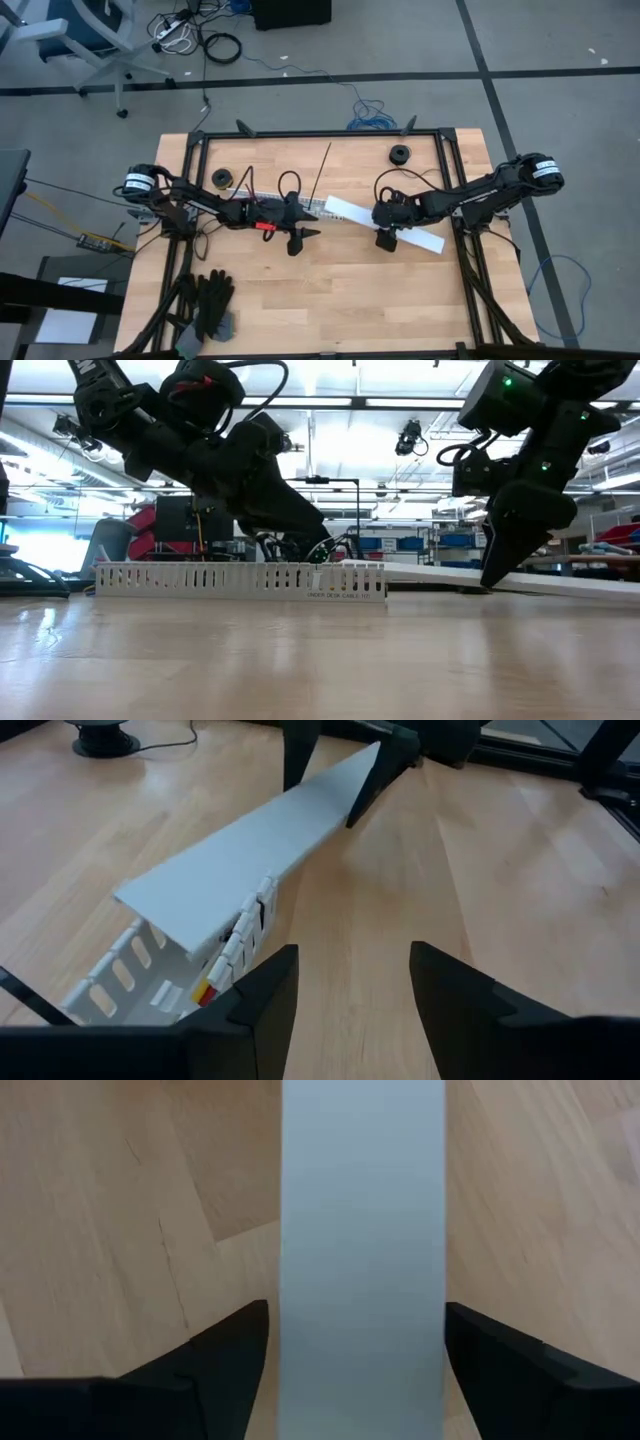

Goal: Ziptie cables
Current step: Close the white cable duct

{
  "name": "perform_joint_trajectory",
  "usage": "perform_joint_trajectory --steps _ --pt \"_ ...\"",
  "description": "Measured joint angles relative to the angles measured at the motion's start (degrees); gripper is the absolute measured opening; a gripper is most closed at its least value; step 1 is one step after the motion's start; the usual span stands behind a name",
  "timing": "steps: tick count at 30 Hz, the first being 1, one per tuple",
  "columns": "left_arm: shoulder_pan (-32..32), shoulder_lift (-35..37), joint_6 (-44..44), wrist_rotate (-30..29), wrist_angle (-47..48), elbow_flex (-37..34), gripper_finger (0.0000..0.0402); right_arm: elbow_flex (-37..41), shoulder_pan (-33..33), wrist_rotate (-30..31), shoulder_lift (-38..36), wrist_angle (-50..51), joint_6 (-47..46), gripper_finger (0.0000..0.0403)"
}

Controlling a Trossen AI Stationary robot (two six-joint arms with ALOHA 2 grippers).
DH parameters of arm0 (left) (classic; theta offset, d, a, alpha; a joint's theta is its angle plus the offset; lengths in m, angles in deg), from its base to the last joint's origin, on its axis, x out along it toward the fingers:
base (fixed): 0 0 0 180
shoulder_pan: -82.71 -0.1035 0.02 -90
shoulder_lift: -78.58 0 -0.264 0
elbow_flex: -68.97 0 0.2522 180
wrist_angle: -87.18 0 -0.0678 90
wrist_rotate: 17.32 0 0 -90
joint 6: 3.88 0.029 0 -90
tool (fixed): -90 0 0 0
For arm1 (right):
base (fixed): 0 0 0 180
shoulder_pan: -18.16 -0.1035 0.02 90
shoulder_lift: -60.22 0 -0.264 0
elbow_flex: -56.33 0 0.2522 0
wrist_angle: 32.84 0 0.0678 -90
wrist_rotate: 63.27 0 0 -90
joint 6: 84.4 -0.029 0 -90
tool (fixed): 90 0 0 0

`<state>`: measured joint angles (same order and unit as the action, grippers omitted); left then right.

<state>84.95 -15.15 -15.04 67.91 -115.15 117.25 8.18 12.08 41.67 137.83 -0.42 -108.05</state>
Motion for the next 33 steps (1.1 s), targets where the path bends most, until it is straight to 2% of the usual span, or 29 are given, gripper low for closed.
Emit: perform_joint_trajectory --steps 6,11,19,23,28,33 --pt "0.00 0.00 -0.02 0.02 -0.27 0.00 0.0168 0.00 -0.02 0.08 0.00 -0.47 0.86 0.0276" --pt "0.00 0.00 -1.11 0.02 -0.35 0.00 0.0168 0.00 -0.02 0.66 0.00 -5.91 3.60 0.0272" --pt "0.07 0.00 -1.51 0.03 -0.37 0.00 0.0168 0.00 1.30 4.93 0.00 -10.36 12.81 0.0270" --pt "0.11 0.00 -1.53 0.04 -0.37 0.00 0.0168 0.00 3.16 4.37 0.00 -12.17 16.27 0.0268" --pt "0.11 0.00 -1.53 0.04 -0.39 0.00 0.0168 0.00 4.92 -0.94 0.09 -17.66 16.42 0.0272" --pt "0.11 0.00 -1.53 0.04 -0.44 0.00 0.0168 -0.02 5.09 -1.25 1.23 -19.73 17.90 0.0267"
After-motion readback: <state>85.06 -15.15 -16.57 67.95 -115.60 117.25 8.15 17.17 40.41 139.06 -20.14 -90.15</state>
